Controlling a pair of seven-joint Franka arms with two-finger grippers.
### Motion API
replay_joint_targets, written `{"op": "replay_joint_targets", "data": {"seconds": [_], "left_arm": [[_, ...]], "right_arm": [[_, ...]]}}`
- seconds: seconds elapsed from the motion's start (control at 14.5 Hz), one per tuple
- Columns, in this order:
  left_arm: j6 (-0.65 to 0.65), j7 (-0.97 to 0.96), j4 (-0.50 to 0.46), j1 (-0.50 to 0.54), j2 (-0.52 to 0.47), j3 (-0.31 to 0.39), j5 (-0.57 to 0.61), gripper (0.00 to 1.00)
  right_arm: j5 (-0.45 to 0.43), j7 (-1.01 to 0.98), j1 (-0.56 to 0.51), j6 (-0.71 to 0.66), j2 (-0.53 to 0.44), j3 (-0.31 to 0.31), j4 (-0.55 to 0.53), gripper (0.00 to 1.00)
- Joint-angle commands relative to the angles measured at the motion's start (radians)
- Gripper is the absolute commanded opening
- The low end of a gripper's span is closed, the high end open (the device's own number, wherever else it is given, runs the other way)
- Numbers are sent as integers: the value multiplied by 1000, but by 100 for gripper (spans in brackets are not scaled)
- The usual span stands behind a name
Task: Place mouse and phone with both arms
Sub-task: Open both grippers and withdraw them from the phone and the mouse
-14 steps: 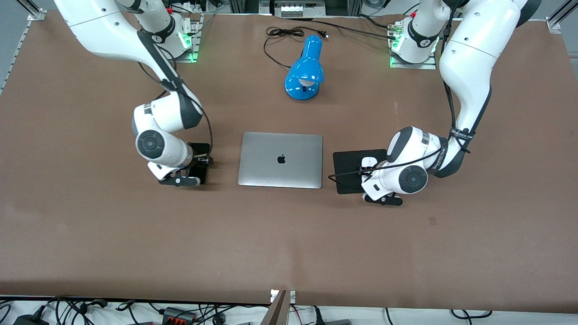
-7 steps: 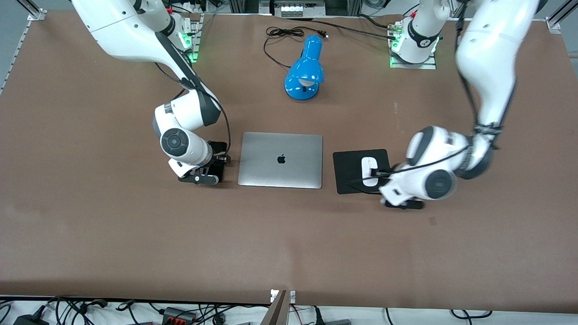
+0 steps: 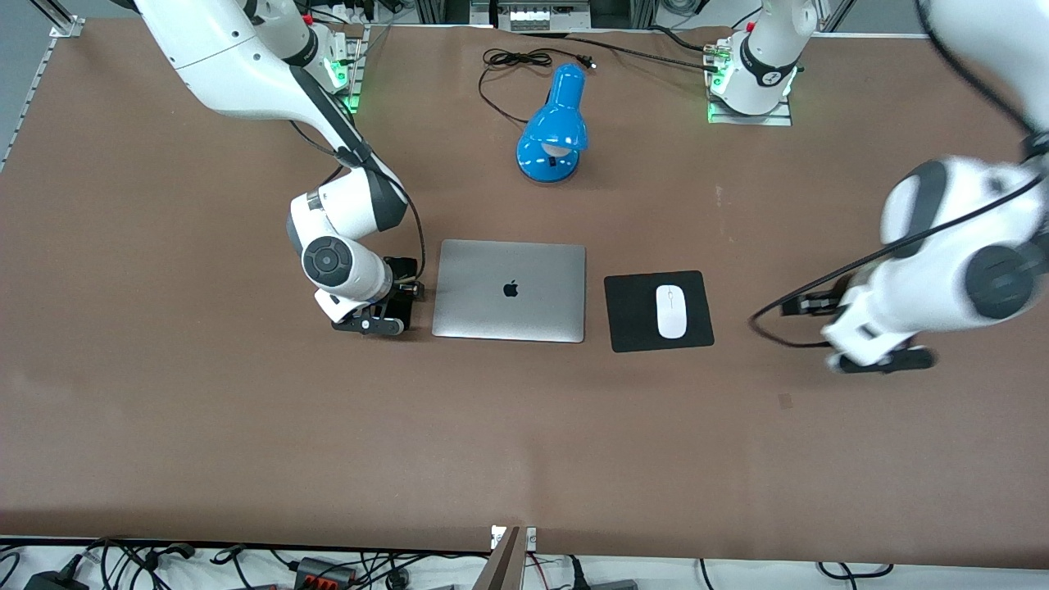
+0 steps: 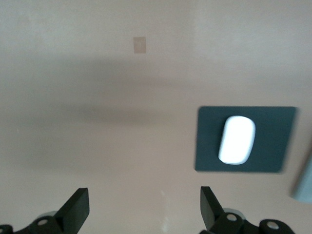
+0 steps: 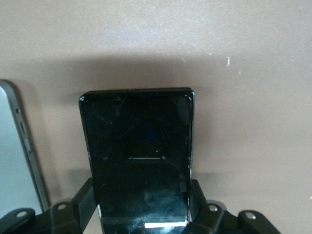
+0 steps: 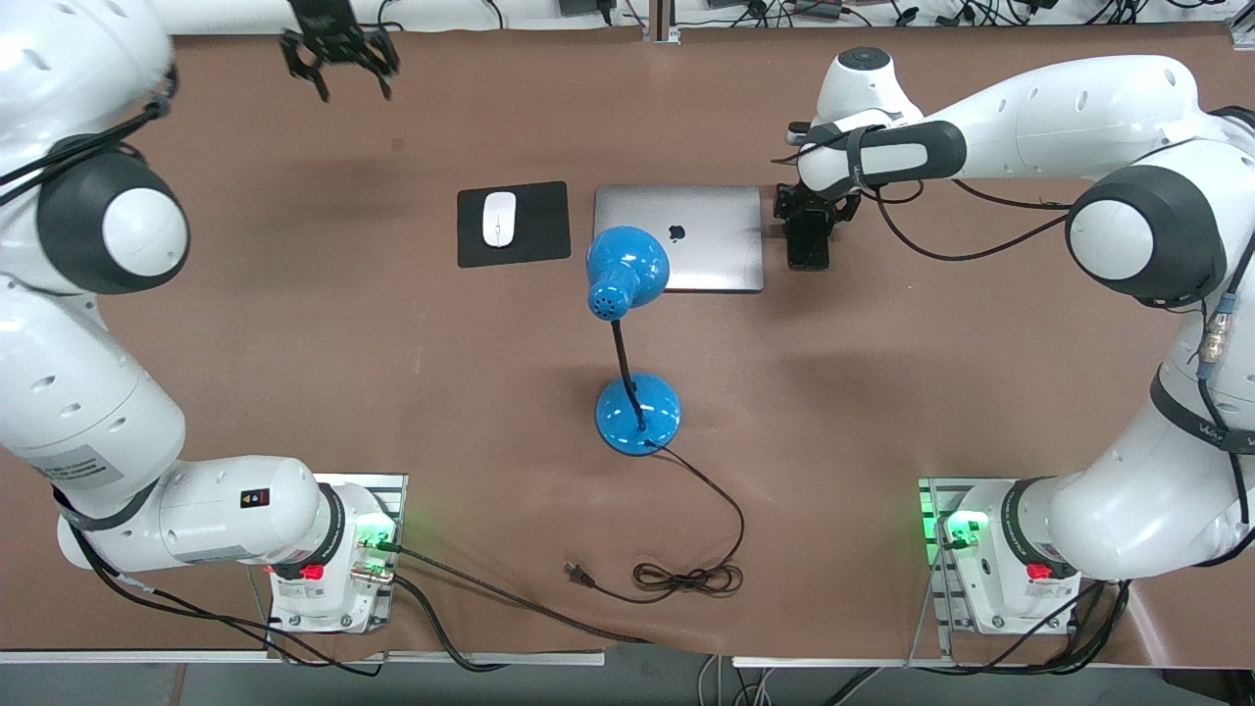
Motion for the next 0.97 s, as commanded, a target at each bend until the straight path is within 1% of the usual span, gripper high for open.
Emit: {"op": "replay_joint_targets", "data": {"seconds": [0.0,0.07,0.14,0.21,0.28,0.34,0.41,0.48,0.55,0.62,0.69,0.76,0.83,0.9], "left_arm": [[-201,-2,59,49,-75,-3,-52,100],[-219,9,60,49,-74,-4,-35,100],[-220,9,66,47,-80,-13,-35,100],[-219,-4,64,40,-85,-21,-38,100],[-214,-14,49,37,-100,-53,-33,100],[-202,-55,0,44,-129,-96,-35,100],[-161,-72,-41,49,-163,-110,-33,100],[-138,-72,-66,56,-184,-110,-32,100],[-131,-72,-116,75,-209,-113,-30,100],[-74,-72,-225,79,-283,-113,-32,100],[-17,-69,-268,81,-314,-113,-32,100],[-21,-66,-263,95,-313,-110,-33,100],[-19,-49,-240,81,-315,-93,-29,100],[-18,-46,-215,46,-304,-45,-32,100]], "right_arm": [[13,3,26,9,5,-2,17,11],[11,-3,25,7,5,-2,17,12],[13,3,23,7,6,-2,17,19],[13,7,25,10,9,-2,15,67],[14,9,25,16,9,-3,15,100],[13,4,11,10,-1,-3,15,100],[13,-19,-4,7,-29,-5,17,100],[13,-19,-12,2,-61,-5,15,100],[8,-19,-13,-36,-101,-6,17,100],[0,-20,-15,-65,-141,-9,25,100],[-1,-34,-21,-112,-182,-14,47,100],[-3,-69,-42,-179,-208,-14,87,100],[-3,-123,-64,-259,-222,-16,144,100],[-3,-190,-90,-356,-229,-14,223,100]]}}
